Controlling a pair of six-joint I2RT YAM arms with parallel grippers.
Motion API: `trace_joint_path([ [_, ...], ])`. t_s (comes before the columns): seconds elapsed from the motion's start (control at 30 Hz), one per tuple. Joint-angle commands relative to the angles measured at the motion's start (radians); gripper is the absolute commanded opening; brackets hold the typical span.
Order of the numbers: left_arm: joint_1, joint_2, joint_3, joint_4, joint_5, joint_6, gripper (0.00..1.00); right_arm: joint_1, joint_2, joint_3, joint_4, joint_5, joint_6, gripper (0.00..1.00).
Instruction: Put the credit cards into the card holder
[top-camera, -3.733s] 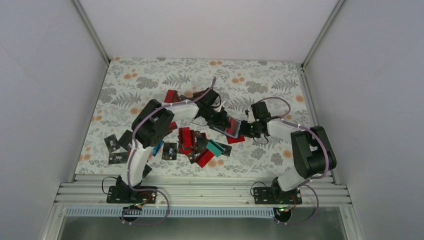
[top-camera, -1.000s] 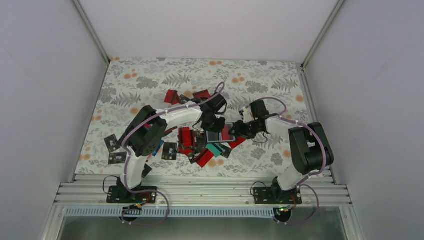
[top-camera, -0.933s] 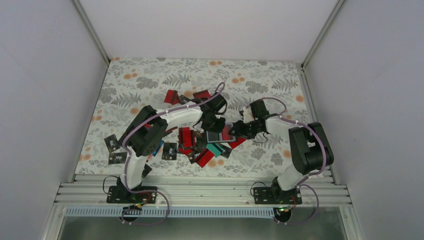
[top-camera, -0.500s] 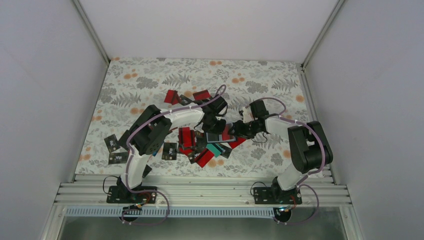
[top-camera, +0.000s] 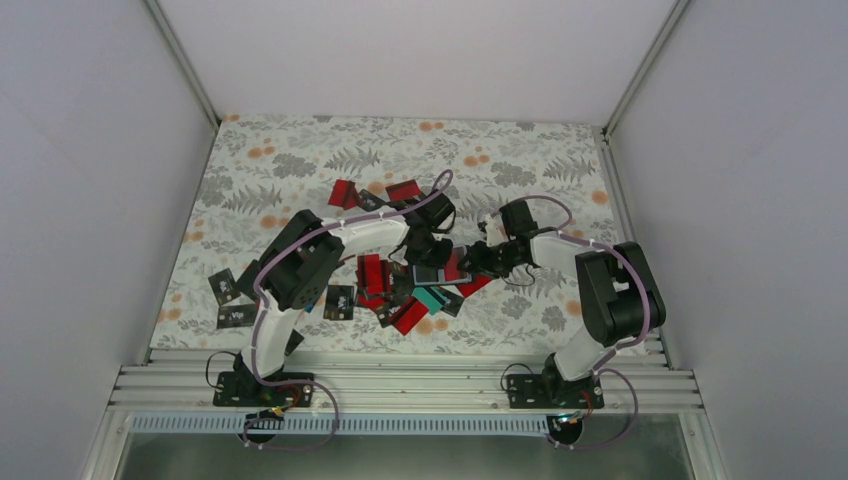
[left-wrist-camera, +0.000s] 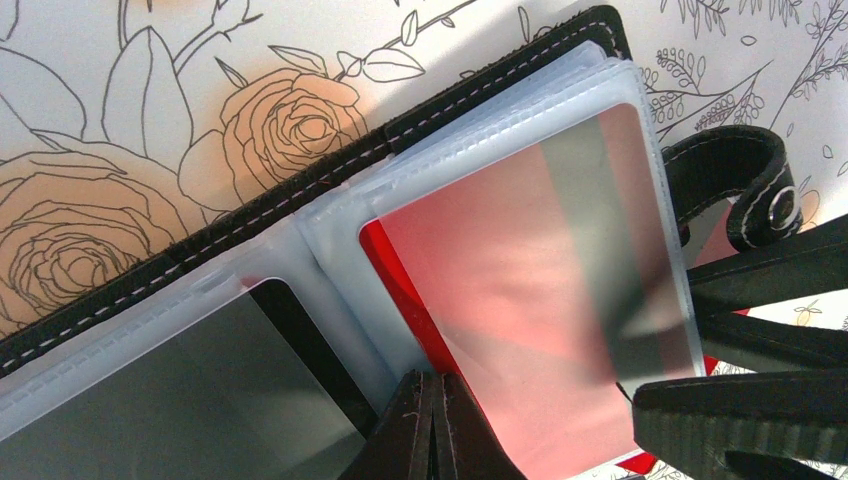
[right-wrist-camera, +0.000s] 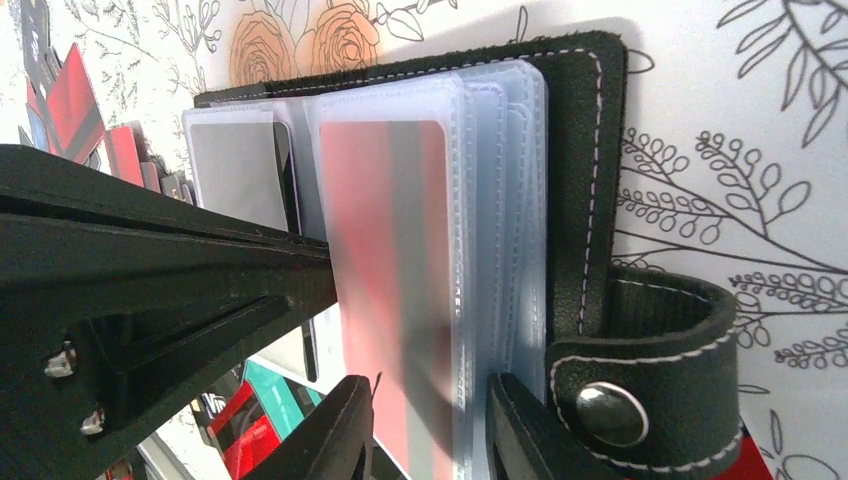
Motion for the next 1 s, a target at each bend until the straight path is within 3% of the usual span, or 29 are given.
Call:
trace_joint_path([
  [0.0,-0.015,0.031,-0.015,0.01,-0.001,0.006,0.02,0.001,-0.025,0.022,-0.019,-0.005,-0.01,0.3],
  [0.63,-0.015,0.009,0.008,-0.012,-0.034,0.004,0.02,0.061,-0.048,0.081,-0.061,-0.002,-0.003,0.29],
  [0.97,0.012,-0.184,-0.067,-0.038,-0.13,-0.033,0.02,0.097,-0.034,0.113,-0.068,-0.007,0.019,0.29],
])
